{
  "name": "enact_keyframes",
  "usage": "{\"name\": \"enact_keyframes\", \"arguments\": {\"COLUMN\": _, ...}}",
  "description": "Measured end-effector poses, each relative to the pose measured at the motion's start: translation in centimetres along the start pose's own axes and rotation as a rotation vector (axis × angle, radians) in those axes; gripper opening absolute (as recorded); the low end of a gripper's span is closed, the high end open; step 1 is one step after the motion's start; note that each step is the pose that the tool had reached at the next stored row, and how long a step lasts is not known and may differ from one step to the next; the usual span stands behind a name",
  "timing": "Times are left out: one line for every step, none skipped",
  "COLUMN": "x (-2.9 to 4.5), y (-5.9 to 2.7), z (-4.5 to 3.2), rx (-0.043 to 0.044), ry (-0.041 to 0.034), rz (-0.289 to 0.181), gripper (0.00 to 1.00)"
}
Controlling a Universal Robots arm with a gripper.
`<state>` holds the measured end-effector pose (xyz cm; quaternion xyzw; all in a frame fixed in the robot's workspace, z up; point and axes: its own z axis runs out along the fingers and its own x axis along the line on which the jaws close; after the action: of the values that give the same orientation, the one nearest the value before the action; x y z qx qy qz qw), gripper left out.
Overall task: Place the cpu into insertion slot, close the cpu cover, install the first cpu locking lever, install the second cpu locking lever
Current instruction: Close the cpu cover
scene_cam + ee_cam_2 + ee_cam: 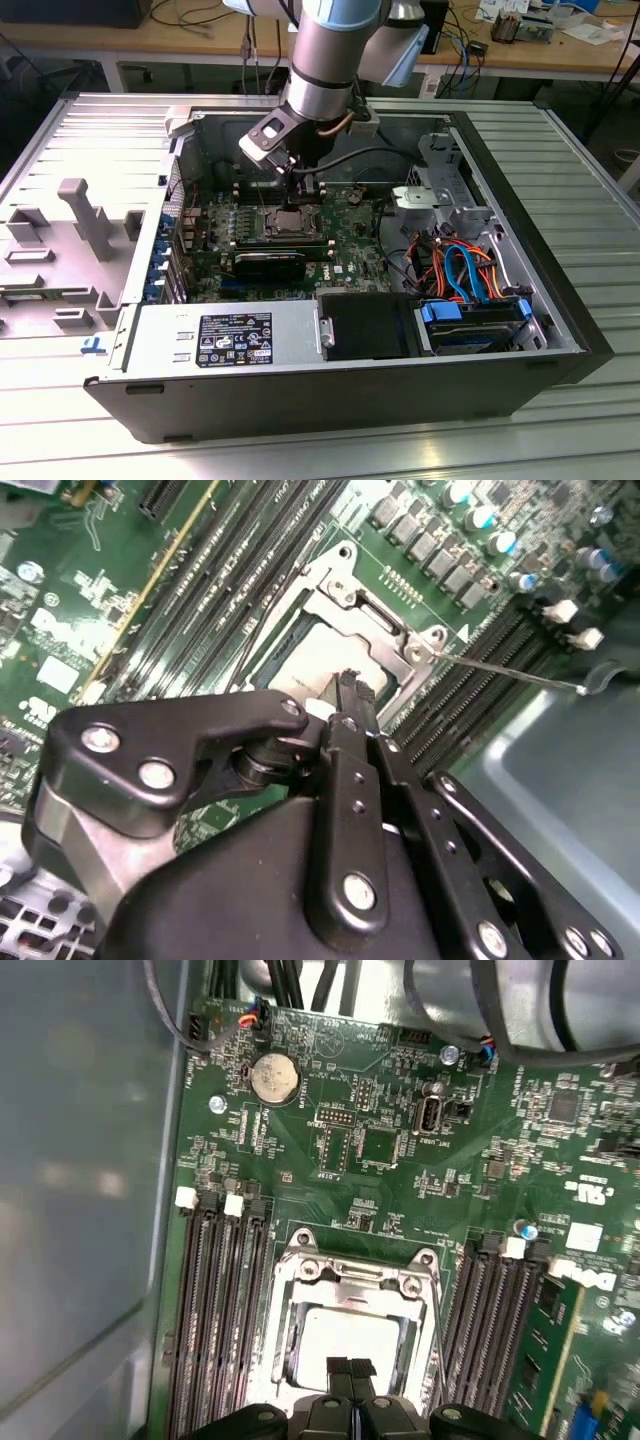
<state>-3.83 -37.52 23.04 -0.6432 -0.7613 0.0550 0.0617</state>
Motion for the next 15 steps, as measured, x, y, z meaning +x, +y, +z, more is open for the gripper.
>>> {"name": "enact_keyframes", "arguments": {"x": 0.00, "y": -0.01, "z": -0.07, "rx": -0.0001, "ry": 0.0008, "rz": 0.000, "gripper": 0.11}}
{"name": "enact_keyframes", "arguments": {"x": 0.00, "y": -0.01, "z": -0.06, "rx": -0.0002, "ry": 0.0013, "rz": 0.000, "gripper": 0.11}}
{"name": "enact_keyframes", "arguments": {"x": 0.00, "y": -0.01, "z": -0.06, "rx": -0.0003, "ry": 0.0014, "rz": 0.000, "gripper": 0.11}}
{"name": "enact_keyframes", "arguments": {"x": 0.00, "y": -0.01, "z": -0.06, "rx": -0.0008, "ry": 0.0015, "rz": 0.000, "gripper": 0.11}}
{"name": "enact_keyframes", "arguments": {"x": -0.01, "y": -0.02, "z": -0.07, "rx": -0.0159, "ry": -0.0017, "rz": 0.000, "gripper": 0.11}}
{"name": "enact_keyframes", "arguments": {"x": -0.01, "y": -0.01, "z": -0.06, "rx": -0.0300, "ry": -0.0040, "rz": 0.000, "gripper": 0.11}}
{"name": "enact_keyframes", "arguments": {"x": 0.00, "y": -0.01, "z": -0.05, "rx": -0.0441, "ry": -0.0062, "rz": 0.000, "gripper": 0.11}}
{"name": "enact_keyframes", "arguments": {"x": 0.00, "y": -0.01, "z": -0.05, "rx": -0.0642, "ry": -0.0096, "rz": 0.000, "gripper": 0.11}}
{"name": "enact_keyframes", "arguments": {"x": 0.00, "y": -0.02, "z": -0.04, "rx": -0.0752, "ry": -0.0114, "rz": 0.000, "gripper": 0.11}}
{"name": "enact_keyframes", "arguments": {"x": 0.00, "y": -0.01, "z": -0.03, "rx": -0.0759, "ry": -0.0114, "rz": 0.000, "gripper": 0.11}}
{"name": "enact_keyframes", "arguments": {"x": 0.00, "y": -0.01, "z": -0.03, "rx": -0.0764, "ry": -0.0114, "rz": 0.000, "gripper": 0.11}}
{"name": "enact_keyframes", "arguments": {"x": 0.00, "y": -0.01, "z": -0.03, "rx": -0.0768, "ry": -0.0115, "rz": 0.000, "gripper": 0.11}}
{"name": "enact_keyframes", "arguments": {"x": 0.00, "y": -0.01, "z": -0.04, "rx": -0.0770, "ry": -0.0117, "rz": 0.000, "gripper": 0.11}}
{"name": "enact_keyframes", "arguments": {"x": 0.00, "y": -0.01, "z": -0.04, "rx": -0.0775, "ry": -0.0118, "rz": 0.000, "gripper": 0.11}}
{"name": "enact_keyframes", "arguments": {"x": 0.00, "y": -0.01, "z": -0.04, "rx": -0.0780, "ry": -0.0119, "rz": 0.000, "gripper": 0.11}}
